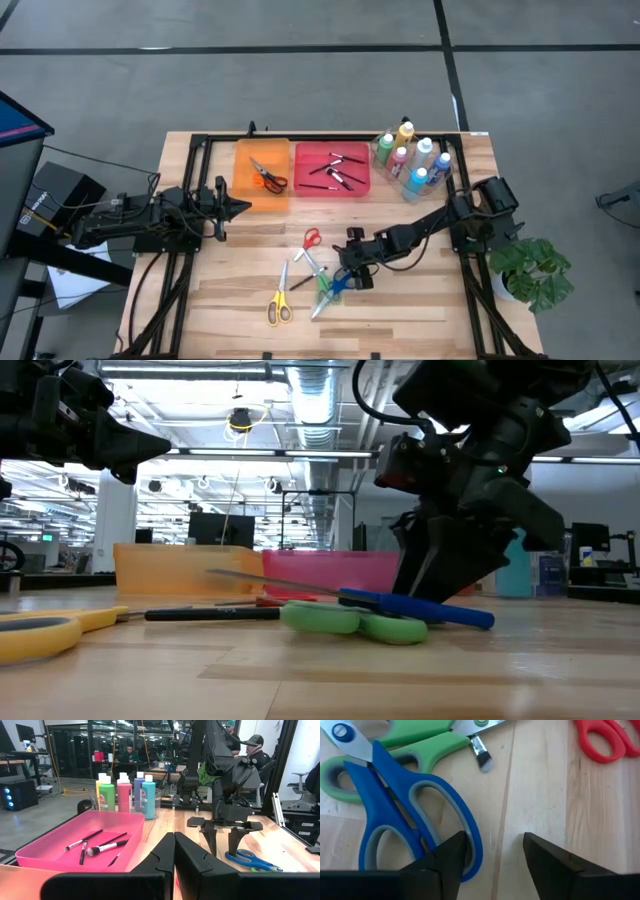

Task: Pick & Place Paint Supplies
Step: Put the blue scissors into the orange bin

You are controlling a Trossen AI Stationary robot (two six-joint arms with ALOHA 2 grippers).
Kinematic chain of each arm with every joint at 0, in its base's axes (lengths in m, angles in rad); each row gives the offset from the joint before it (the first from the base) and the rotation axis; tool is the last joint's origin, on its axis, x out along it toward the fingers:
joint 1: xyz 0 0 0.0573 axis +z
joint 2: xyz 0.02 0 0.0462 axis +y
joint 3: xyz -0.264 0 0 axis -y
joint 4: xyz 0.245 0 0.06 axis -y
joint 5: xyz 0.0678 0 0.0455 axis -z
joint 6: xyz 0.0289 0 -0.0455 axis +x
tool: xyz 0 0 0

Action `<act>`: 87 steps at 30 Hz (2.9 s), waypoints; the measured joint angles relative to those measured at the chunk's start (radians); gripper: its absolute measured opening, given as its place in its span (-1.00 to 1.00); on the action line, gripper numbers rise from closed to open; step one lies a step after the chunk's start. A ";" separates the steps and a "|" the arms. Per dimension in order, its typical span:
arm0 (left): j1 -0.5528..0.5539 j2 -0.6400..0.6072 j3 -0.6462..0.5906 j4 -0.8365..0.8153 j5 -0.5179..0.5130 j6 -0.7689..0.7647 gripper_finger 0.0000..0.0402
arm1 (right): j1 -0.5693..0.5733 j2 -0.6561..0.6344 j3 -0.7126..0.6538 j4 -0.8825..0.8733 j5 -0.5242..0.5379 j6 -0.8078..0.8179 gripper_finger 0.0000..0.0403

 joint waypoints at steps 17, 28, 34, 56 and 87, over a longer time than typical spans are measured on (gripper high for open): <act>0.000 0.000 0.000 0.000 0.000 0.000 -0.99 | -0.003 0.004 -0.002 -0.009 -0.044 -0.020 -0.90; 0.000 0.000 0.000 0.000 0.000 0.000 -0.99 | 0.025 -0.116 0.009 -0.029 -0.023 -0.027 -0.92; 0.000 0.000 0.000 0.000 0.000 0.000 -0.99 | 0.059 -0.236 0.010 0.118 -0.014 -0.087 -0.92; 0.000 0.000 0.000 0.001 0.000 0.000 -0.99 | 0.099 -0.173 0.013 0.988 0.192 -0.294 -0.92; 0.000 0.000 0.000 0.001 0.000 0.000 -0.99 | -0.373 0.550 1.226 -0.428 0.801 0.251 -0.93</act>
